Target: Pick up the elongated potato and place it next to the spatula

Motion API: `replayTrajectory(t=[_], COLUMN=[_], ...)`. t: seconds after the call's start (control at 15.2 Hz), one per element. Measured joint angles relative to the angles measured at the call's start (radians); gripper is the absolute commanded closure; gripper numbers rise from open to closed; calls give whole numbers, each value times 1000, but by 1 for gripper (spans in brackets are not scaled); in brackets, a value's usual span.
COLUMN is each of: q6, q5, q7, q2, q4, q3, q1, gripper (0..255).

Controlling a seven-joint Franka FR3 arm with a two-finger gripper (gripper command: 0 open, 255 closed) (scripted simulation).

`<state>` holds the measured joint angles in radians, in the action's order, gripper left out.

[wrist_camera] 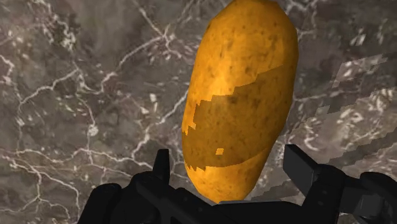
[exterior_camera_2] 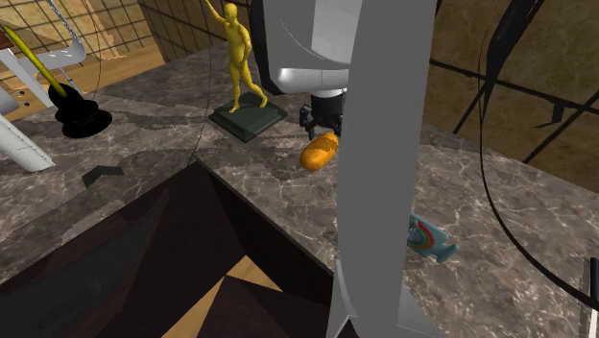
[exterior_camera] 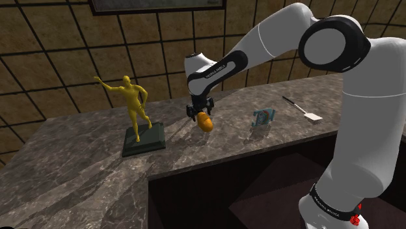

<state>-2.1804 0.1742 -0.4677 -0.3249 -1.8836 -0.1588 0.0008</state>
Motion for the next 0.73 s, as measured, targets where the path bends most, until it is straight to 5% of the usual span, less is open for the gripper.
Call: replayTrajectory(t=[0.33,0.4,0.73], q6=[-3,-3,-4], q5=[1,1,1], q7=[0,0,0], q2=[-5,-5,-5], q4=[2,2,3], q3=[1,1,1], q1=[0,0,0], gripper=[0,255,255])
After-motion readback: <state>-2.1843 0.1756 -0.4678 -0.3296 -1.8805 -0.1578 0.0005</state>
